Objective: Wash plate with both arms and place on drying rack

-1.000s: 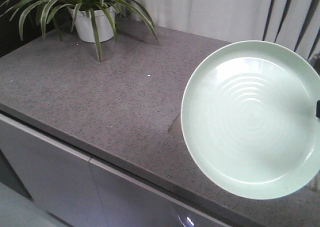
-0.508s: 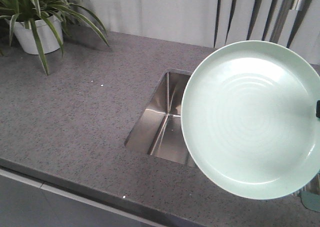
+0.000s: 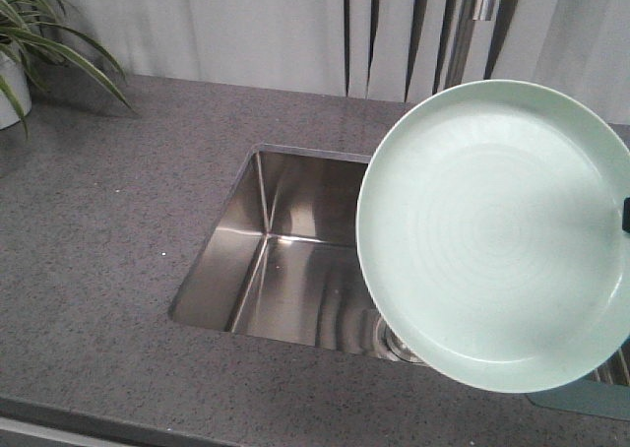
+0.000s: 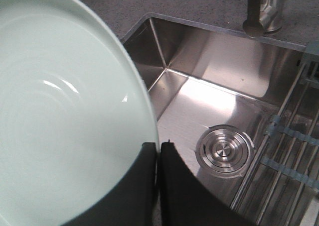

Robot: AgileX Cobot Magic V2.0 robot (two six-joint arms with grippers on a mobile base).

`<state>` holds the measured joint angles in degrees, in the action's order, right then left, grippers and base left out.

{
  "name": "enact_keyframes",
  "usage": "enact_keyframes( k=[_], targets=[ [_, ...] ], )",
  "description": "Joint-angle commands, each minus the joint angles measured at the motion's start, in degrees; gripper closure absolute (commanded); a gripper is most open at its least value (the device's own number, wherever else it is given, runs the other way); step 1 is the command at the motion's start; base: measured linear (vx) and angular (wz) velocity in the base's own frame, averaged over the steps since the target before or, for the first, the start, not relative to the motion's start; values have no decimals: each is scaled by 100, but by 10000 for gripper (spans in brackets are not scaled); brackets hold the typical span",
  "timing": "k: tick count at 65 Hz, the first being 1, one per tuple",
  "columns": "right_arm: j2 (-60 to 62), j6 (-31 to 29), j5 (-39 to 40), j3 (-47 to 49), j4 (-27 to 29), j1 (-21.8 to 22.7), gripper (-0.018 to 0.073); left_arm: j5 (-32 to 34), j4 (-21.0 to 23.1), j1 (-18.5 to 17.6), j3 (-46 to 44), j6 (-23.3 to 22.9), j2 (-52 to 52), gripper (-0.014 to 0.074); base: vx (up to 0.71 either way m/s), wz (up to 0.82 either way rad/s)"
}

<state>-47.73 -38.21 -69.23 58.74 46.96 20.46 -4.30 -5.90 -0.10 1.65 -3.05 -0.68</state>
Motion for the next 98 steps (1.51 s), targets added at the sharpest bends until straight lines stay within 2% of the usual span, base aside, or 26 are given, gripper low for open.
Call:
enact_keyframes(
  k=[1,98],
  targets=[
    [26,-22,236,138,321,30,570,430,48,-31,100,-6,-86,602,4,-25],
    [26,-22,236,138,321,30,570,430,48,-31,100,-6,-86,602,3,-14]
  ],
)
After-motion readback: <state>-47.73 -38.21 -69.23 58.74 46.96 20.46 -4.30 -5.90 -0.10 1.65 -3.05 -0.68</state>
